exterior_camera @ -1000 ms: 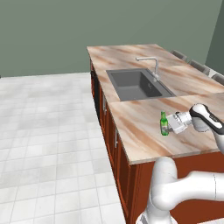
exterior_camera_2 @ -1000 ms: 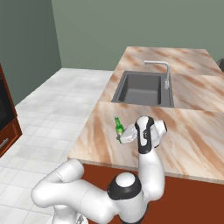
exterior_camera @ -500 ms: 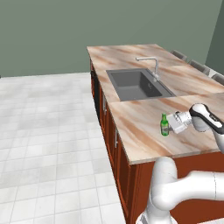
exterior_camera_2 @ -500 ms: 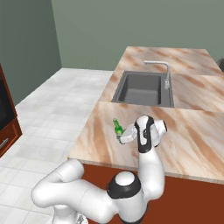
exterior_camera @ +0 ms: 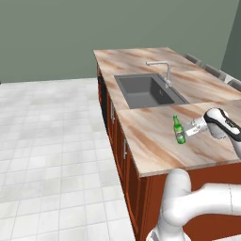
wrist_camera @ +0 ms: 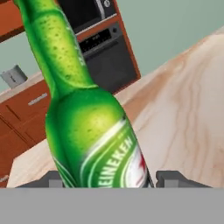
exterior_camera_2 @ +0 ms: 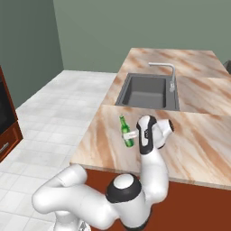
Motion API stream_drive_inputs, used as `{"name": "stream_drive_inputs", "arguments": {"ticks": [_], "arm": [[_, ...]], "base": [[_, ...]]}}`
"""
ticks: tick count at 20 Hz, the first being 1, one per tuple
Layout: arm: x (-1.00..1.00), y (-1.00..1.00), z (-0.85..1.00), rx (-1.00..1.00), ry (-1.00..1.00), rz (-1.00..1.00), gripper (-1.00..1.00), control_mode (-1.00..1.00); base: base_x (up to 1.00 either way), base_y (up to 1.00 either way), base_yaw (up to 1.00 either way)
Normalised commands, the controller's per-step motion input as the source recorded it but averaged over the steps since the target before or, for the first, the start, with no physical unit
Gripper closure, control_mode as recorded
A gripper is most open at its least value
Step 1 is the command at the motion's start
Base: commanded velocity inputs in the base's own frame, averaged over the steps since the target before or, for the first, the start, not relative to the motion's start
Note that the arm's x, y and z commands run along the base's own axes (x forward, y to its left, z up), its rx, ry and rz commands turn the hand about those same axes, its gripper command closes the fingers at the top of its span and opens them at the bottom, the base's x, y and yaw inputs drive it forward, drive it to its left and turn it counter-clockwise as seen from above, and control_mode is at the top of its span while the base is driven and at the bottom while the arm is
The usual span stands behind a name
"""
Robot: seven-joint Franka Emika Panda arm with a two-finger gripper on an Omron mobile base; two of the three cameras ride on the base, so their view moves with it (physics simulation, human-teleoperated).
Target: Pick the beer from the counter and place it in the open cabinet.
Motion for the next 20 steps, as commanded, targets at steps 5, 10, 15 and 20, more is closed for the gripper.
{"name": "stream_drive_inputs", "arguments": {"ticks": [5, 10, 15, 20], "arm": [[0.03, 0.0, 0.25, -0.14, 0.39, -0.46, 1.0, -1.0], [0.0, 0.02, 0.25, -0.13, 0.29, -0.49, 1.0, -1.0], [-0.04, 0.0, 0.26, -0.08, 0.16, -0.5, 1.0, -1.0], [0.0, 0.0, 0.28, -0.09, 0.13, -0.49, 1.0, -1.0]], "base": [[0.0, 0.0, 0.0], [0.0, 0.0, 0.0], [0.0, 0.0, 0.0], [0.0, 0.0, 0.0]]}}
